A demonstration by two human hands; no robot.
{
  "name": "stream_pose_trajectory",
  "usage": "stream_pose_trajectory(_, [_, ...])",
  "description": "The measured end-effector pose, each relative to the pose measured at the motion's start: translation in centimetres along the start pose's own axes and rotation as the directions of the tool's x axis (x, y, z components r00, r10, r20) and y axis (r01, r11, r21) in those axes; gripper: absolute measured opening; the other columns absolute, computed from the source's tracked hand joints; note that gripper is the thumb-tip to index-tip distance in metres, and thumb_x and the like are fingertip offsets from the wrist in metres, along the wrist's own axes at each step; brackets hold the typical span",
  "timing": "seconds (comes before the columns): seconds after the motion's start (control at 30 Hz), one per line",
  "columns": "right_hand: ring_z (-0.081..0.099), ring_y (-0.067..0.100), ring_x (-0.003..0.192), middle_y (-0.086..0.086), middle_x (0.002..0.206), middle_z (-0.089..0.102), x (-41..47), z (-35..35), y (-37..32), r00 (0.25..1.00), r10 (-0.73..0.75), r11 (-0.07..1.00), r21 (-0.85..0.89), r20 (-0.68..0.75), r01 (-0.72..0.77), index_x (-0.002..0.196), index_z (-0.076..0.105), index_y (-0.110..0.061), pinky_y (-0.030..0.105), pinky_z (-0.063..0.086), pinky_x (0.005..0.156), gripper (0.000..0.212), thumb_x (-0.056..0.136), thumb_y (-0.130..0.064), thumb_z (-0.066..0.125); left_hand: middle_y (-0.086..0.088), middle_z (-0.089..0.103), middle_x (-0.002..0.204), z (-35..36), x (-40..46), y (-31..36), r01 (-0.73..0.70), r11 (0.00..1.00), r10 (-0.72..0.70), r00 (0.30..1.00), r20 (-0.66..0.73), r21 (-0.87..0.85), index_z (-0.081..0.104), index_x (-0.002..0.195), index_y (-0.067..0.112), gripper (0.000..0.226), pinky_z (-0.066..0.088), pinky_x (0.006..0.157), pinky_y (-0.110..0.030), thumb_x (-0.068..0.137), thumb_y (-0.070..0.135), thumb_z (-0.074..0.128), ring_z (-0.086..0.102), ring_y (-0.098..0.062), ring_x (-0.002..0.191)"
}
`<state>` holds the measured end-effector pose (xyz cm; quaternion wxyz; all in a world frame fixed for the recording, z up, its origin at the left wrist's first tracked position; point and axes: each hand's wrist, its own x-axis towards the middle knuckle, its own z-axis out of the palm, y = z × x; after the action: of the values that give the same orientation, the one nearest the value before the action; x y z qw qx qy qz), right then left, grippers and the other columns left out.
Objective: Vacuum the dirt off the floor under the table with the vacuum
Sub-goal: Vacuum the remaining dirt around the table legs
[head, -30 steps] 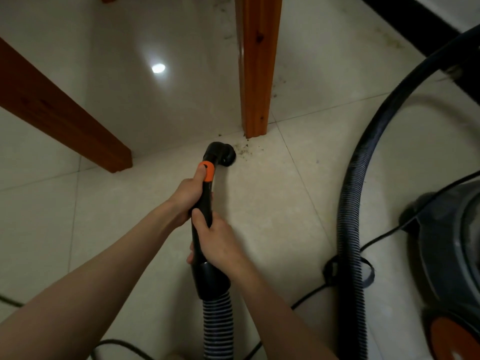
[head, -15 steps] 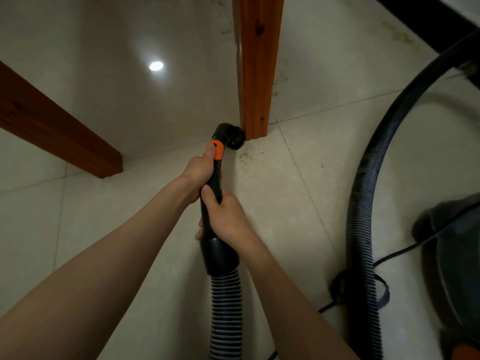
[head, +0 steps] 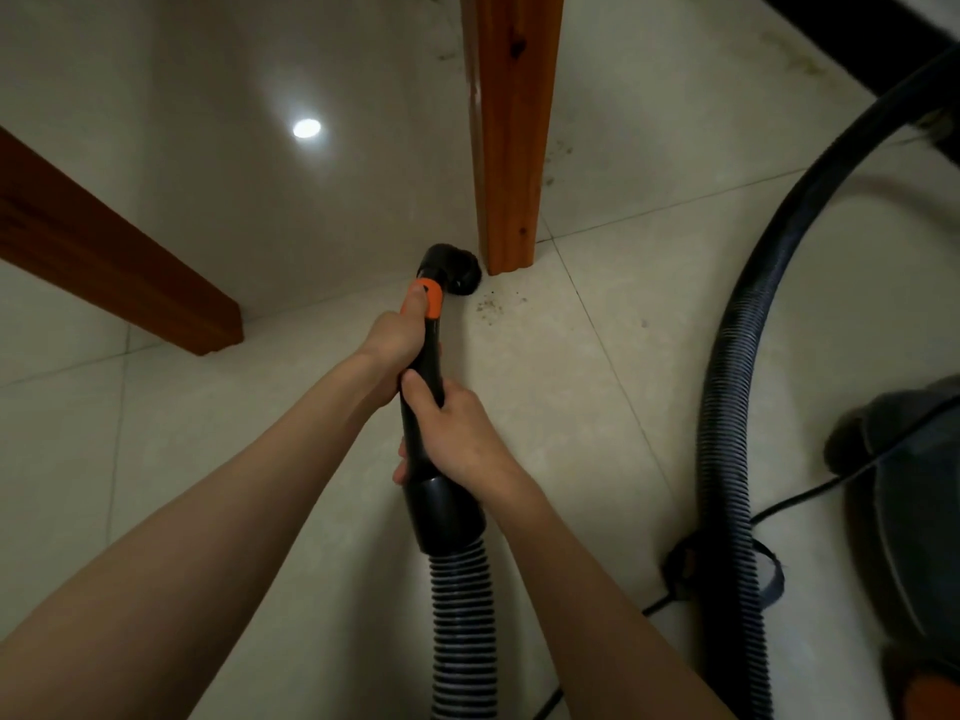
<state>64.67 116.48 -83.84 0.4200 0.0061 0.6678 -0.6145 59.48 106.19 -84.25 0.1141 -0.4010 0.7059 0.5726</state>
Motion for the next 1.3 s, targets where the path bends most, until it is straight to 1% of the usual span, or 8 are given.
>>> stream_pose_trajectory(0.33, [0.063, 0.019, 0.047, 0.008, 0.068, 0.061, -4.1, 1.4, 1.4, 0.999, 0.013, 0.999, 0.04, 0.049, -0.015, 0.107, 0.046, -0.01, 0.028, 0.052, 0.055, 0.035, 0.099, -0.043, 0.04, -0.014, 0.058, 0.086, -0.7, -3.7, -2.2, 0.022, 0.999, -0.022, 1.0, 0.001, 0.029, 0.051, 0.082, 0.008, 0.05, 0.047, 0.079, -0.038, 0.098, 0.05, 0.029, 0.055, -0.025, 0.075])
stream_pose_trajectory(0.5, [0.062, 0.018, 0.046, 0.007, 0.066, 0.061, -5.8, 0.9, 2.1, 0.999, 0.025, 0.998, 0.064, 0.031, -0.027, 0.105, 0.048, -0.01, 0.028, 0.053, 0.054, 0.034, 0.099, -0.043, 0.041, -0.015, 0.057, 0.092, 0.1, -4.9, -2.7, 0.029, 0.997, -0.031, 0.999, 0.029, 0.07, 0.051, 0.101, 0.003, 0.054, 0.047, 0.082, -0.038, 0.098, 0.051, 0.028, 0.054, -0.026, 0.082])
stream_pose_trajectory(0.63, [0.061, 0.019, 0.044, 0.009, 0.064, 0.061, -6.2, -0.6, 1.8, 0.998, 0.026, 0.995, 0.096, -0.06, -0.02, 0.105, 0.049, -0.007, 0.027, 0.053, 0.053, 0.036, 0.099, -0.041, 0.041, -0.016, 0.057, 0.095, 2.1, -5.3, -1.4, -0.019, 0.988, 0.011, 0.998, 0.059, 0.15, 0.052, 0.114, -0.001, 0.06, 0.046, 0.084, -0.038, 0.098, 0.05, 0.027, 0.054, -0.026, 0.085])
stream_pose_trajectory(0.8, [0.064, 0.019, 0.048, 0.01, 0.066, 0.063, -5.6, -2.3, 0.6, 0.997, 0.009, 0.998, 0.069, -0.07, -0.005, 0.105, 0.05, -0.009, 0.031, 0.056, 0.063, 0.035, 0.099, -0.042, 0.04, -0.016, 0.056, 0.097, 3.5, -4.7, 0.4, -0.037, 0.991, 0.03, 0.998, 0.055, 0.128, 0.052, 0.116, -0.003, 0.058, 0.045, 0.082, -0.036, 0.098, 0.047, 0.028, 0.053, -0.026, 0.086])
stream_pose_trajectory(0.93, [0.063, 0.02, 0.046, 0.01, 0.066, 0.063, -5.1, -2.6, 0.4, 0.999, 0.014, 0.999, 0.04, -0.035, -0.013, 0.108, 0.048, -0.006, 0.027, 0.054, 0.055, 0.037, 0.099, -0.041, 0.041, -0.016, 0.056, 0.097, 3.4, -4.0, 0.1, -0.022, 0.994, 0.019, 0.999, 0.03, 0.109, 0.051, 0.118, -0.001, 0.061, 0.046, 0.086, -0.038, 0.098, 0.051, 0.026, 0.053, -0.026, 0.086])
stream_pose_trajectory(1.07, [0.062, 0.019, 0.045, 0.012, 0.068, 0.062, -4.7, -3.2, 0.2, 1.0, 0.005, 1.0, 0.01, 0.003, -0.005, 0.098, 0.048, -0.01, 0.023, 0.051, 0.05, 0.031, 0.099, -0.04, 0.042, -0.016, 0.057, 0.101, 3.2, -3.3, -0.2, -0.006, 0.998, 0.007, 1.0, -0.015, 0.063, 0.05, 0.12, -0.001, 0.061, 0.047, 0.089, -0.039, 0.098, 0.051, 0.026, 0.055, -0.027, 0.089])
stream_pose_trajectory(1.17, [0.063, 0.022, 0.047, 0.013, 0.067, 0.062, -4.3, -3.7, 0.4, 1.0, -0.025, 1.0, -0.005, 0.003, 0.025, 0.089, 0.047, -0.015, 0.026, 0.051, 0.054, 0.028, 0.098, -0.041, 0.044, -0.017, 0.058, 0.104, 3.3, -2.9, -0.3, -0.008, 1.0, 0.008, 1.0, -0.023, 0.018, 0.05, 0.119, -0.001, 0.06, 0.047, 0.09, -0.04, 0.098, 0.05, 0.027, 0.056, -0.027, 0.092])
stream_pose_trajectory(1.3, [0.064, 0.022, 0.049, 0.012, 0.067, 0.063, -4.2, -4.3, 1.1, 0.999, -0.041, 0.999, -0.027, -0.006, 0.041, 0.087, 0.048, -0.019, 0.029, 0.052, 0.058, 0.025, 0.097, -0.042, 0.045, -0.018, 0.059, 0.105, 3.9, -2.6, -0.6, -0.002, 0.999, 0.002, 1.0, -0.006, 0.036, 0.05, 0.119, -0.002, 0.063, 0.048, 0.09, -0.04, 0.097, 0.053, 0.026, 0.057, -0.028, 0.092])
